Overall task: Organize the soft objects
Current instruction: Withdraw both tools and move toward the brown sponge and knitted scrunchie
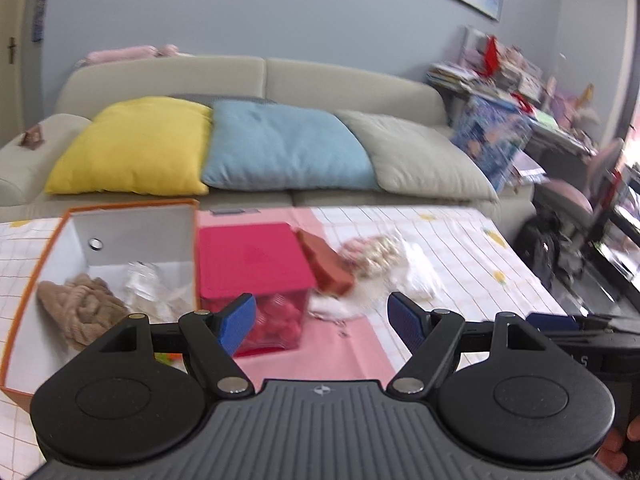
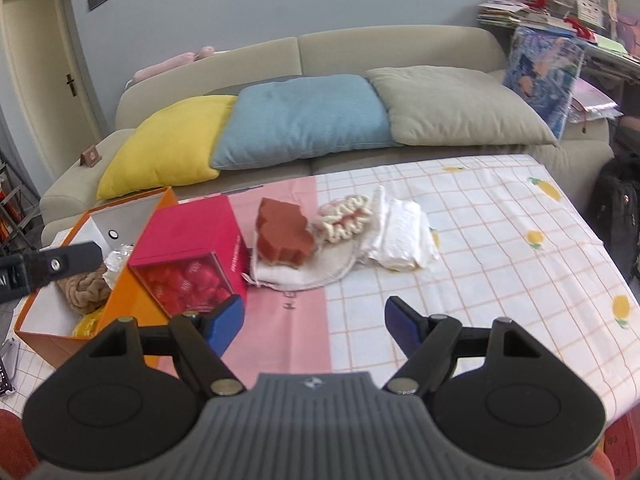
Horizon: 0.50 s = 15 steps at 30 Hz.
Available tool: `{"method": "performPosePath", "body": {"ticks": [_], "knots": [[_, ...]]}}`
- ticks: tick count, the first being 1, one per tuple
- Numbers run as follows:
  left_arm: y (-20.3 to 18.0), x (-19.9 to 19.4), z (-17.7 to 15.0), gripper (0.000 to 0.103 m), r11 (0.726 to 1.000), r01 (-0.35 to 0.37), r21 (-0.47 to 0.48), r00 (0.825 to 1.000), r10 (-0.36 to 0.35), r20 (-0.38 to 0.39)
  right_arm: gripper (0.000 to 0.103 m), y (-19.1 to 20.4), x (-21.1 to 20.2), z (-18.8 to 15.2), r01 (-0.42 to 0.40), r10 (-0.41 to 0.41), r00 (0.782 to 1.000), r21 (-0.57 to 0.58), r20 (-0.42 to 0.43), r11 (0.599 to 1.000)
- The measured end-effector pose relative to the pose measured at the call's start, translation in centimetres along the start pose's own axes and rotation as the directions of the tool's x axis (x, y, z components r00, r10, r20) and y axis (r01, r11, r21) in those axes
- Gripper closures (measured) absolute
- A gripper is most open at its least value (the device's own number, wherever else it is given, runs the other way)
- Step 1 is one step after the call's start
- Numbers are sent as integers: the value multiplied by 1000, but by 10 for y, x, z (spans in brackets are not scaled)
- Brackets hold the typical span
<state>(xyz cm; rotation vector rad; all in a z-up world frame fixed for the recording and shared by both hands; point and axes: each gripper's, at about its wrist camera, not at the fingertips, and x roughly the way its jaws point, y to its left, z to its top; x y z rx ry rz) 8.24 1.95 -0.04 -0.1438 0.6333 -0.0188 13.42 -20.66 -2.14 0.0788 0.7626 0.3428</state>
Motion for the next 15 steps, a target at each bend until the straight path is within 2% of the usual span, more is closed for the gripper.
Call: {"method": "performPosePath", "body": {"ticks": [5,10,15], "knots": [[-9,7,-1,21,997,78,4,995,-78,-61,22,-9,-3,1,-15,15,1000,26,-3,1000],[-10,24,9,23,996,91,25,991,-88,-105,22,-6,7,12,-14,15,1000,-14,8,1000],[-9,58,26,23,994,93,58,986,-84,-142,23,-10,32,24,18,-18,1000,-33,12,999]]}}
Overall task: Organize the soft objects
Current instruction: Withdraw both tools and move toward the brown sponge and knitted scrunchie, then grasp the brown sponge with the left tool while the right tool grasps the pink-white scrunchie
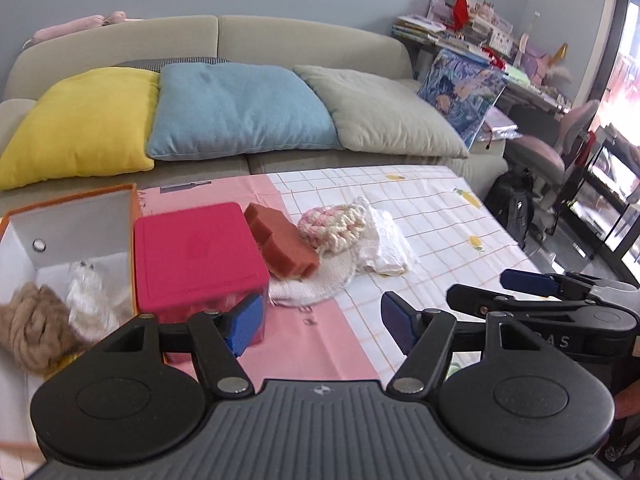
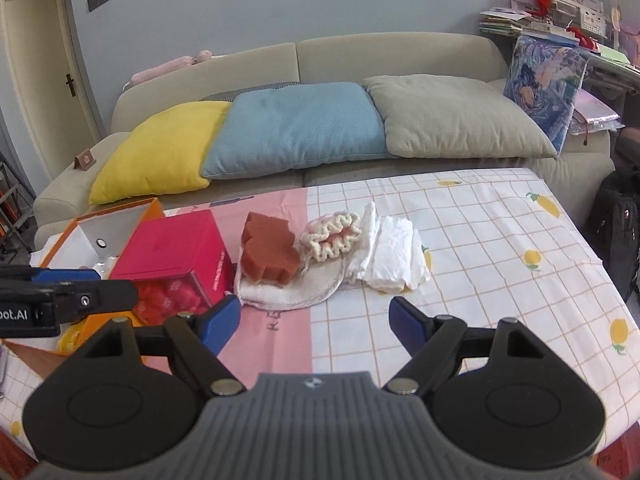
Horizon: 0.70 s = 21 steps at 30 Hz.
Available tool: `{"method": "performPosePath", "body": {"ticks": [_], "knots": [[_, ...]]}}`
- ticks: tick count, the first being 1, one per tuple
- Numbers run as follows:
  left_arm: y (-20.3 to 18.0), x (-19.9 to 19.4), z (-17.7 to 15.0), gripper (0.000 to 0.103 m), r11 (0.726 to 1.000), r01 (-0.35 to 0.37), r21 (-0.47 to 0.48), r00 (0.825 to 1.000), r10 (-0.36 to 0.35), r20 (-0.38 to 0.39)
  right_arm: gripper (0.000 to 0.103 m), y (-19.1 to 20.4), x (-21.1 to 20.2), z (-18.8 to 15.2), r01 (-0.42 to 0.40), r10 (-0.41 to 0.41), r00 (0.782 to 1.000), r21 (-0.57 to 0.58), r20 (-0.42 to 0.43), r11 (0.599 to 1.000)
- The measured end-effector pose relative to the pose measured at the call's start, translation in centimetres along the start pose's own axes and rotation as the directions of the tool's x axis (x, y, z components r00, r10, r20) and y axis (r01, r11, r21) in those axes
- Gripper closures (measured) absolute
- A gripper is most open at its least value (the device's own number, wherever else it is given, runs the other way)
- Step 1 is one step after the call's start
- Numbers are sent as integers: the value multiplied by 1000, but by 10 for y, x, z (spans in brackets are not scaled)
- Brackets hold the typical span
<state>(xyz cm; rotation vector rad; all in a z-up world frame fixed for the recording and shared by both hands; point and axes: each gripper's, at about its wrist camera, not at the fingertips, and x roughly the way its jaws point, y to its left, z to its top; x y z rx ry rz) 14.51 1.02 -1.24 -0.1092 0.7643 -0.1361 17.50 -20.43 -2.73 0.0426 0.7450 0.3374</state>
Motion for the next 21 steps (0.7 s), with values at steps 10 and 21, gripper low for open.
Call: {"method": "performPosePath", "body": {"ticks": [10,21], "knots": [[6,102,60,28,998,4,63,979,9,-204,39,-19,68,27,25,-26,999,-26,-45,999],[3,184,87,33,990,-42,135,918,92,-386,54,-25,134,47,-53,46,998,-258,-35,965]]}}
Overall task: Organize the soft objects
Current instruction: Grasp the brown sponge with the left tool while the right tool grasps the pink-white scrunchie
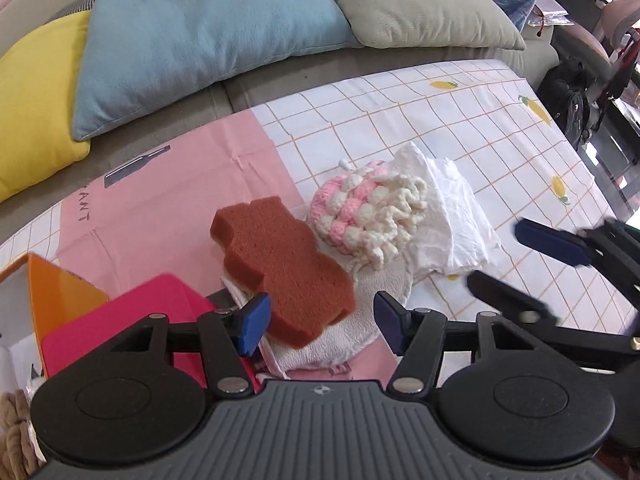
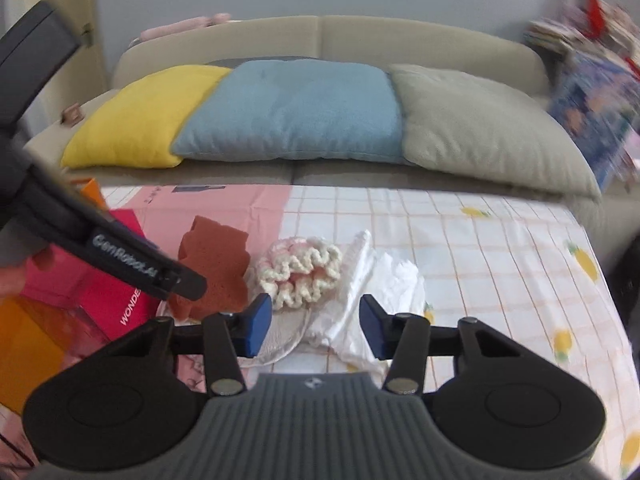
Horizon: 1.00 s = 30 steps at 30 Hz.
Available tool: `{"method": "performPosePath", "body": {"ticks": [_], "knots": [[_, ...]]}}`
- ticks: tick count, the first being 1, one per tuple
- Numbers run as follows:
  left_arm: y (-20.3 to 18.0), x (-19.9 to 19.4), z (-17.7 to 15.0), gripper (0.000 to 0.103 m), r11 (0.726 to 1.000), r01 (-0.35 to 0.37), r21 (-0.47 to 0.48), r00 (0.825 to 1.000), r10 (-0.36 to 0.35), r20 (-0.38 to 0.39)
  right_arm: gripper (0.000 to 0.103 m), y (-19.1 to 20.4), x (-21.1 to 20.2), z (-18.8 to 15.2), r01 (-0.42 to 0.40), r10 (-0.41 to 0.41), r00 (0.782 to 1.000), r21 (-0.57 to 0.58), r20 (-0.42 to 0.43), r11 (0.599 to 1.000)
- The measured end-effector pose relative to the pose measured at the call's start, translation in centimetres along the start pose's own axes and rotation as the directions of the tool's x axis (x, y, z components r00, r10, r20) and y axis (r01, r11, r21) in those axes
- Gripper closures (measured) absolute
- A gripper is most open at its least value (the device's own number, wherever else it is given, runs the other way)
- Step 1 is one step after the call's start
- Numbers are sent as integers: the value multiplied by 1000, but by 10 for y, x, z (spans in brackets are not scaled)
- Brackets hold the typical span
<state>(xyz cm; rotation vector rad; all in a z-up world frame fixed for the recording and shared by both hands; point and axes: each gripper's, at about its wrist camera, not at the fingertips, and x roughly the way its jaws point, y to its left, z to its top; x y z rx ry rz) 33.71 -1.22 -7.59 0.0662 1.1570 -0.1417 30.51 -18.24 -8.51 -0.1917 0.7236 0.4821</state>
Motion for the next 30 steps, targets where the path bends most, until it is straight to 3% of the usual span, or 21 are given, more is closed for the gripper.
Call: {"method": "performPosePath", "body": {"ticks": [5,6,7,13,17,19,20,21,26,30], "knots": [[4,0,8,33,1000,-3,18,1000,3,-2,52,2,40,11,-11,12,1000,-148,4,989],[5,1,9,33,1000,-9,17,1000,9,-1,41,1,48,14,-18,19,1000,-150,1,988],[6,3,12,33,1000,-14,15,1000,14,1,38,0,54,16,-28,30,999,-150,11,988],[10,15,18,33,1000,-16,19,1000,17,-25,40,-2,97,19,-48,43,998,-148,-38,988],[4,24,17,33,999,-12,38,999,13,-40,53,-6,106,12,-66,59,996,-99,-72,993],[2,28,15,32,998,-19,52,999,21,-40,73,-8,99,6,-78,74,996,-92,-41,993],[1,29,15,32,998,-27,60,999,30,-40,90,-9,94,5,-64,63,998,-98,-19,993],[0,30,14,32,997,-36,66,998,39,-41,96,-10,89,6,-59,58,998,-97,-17,994],[-8,36,9,23,994,-49,99,996,56,-74,96,-22,51,1,-47,47,999,-37,12,998],[-23,43,1,17,976,-88,197,991,105,-77,96,-28,23,-15,-7,6,1000,24,3,1000]]}}
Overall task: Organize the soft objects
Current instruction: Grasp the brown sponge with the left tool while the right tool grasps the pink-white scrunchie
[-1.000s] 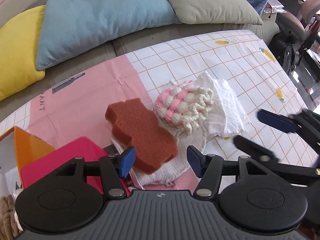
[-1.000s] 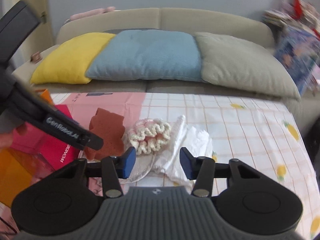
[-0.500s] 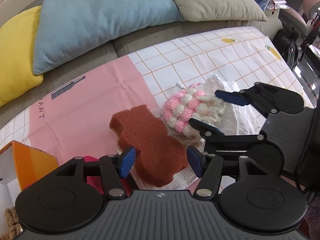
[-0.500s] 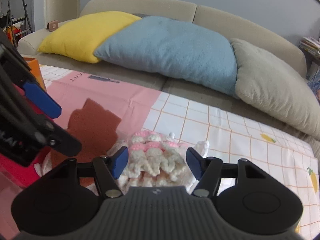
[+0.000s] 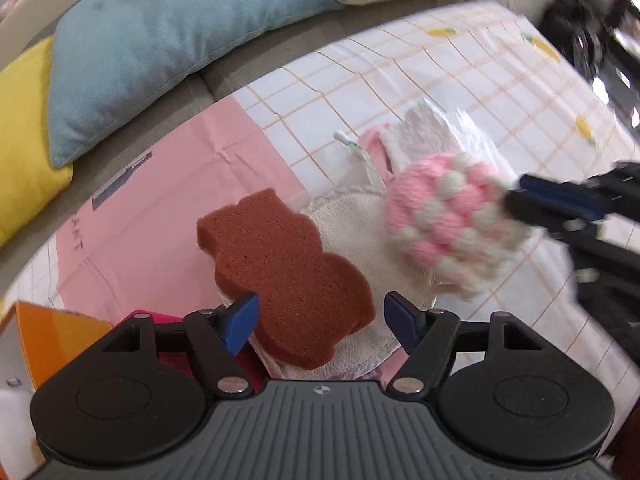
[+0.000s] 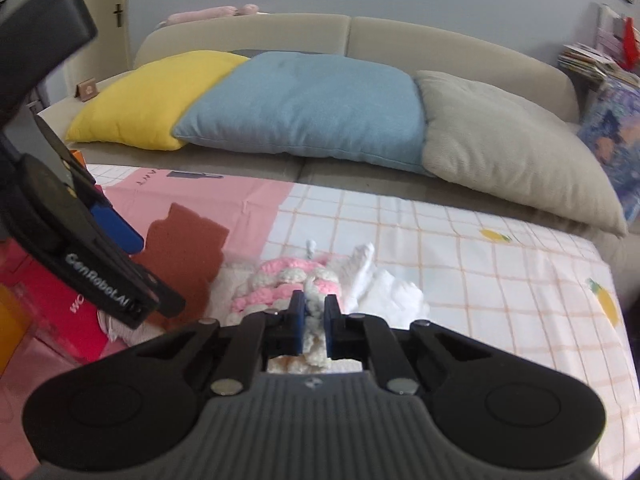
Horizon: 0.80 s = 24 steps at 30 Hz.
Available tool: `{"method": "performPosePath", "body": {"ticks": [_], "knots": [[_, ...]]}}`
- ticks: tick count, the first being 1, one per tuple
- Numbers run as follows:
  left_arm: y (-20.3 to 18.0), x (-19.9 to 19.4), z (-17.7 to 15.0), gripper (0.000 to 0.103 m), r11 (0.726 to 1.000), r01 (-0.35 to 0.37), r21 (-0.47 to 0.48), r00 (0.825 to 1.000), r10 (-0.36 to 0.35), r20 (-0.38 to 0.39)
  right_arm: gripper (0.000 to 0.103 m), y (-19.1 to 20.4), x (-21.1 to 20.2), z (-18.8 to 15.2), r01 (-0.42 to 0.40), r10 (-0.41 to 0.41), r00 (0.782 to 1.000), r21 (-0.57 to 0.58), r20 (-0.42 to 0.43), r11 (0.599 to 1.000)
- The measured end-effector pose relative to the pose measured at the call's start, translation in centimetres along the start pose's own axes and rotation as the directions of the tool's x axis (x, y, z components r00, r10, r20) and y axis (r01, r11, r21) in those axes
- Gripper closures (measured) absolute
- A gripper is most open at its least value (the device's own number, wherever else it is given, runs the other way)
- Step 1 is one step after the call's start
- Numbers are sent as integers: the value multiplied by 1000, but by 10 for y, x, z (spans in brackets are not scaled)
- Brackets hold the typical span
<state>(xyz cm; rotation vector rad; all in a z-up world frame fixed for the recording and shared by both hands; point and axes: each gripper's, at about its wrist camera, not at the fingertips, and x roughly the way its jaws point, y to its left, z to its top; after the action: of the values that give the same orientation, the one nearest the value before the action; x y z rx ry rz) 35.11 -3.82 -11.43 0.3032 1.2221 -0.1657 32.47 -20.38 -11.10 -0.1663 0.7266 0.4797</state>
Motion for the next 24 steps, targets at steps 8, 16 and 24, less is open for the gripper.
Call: {"method": "performPosePath", "body": {"ticks": [8,16,24], "knots": [[-28,17,-16,25,960,-153,236,988,153,21,96,-6,-37,-38,35,-29,998,114,-58,993],[-39,18,-33,48,919,-237,314,971,218,95,83,-14,-31,-54,51,-26,993,216,-117,975],[-56,-33,-42,50,956,-189,225,960,132,249,15,-9,-23,-62,53,-30,994,227,-106,972]]}}
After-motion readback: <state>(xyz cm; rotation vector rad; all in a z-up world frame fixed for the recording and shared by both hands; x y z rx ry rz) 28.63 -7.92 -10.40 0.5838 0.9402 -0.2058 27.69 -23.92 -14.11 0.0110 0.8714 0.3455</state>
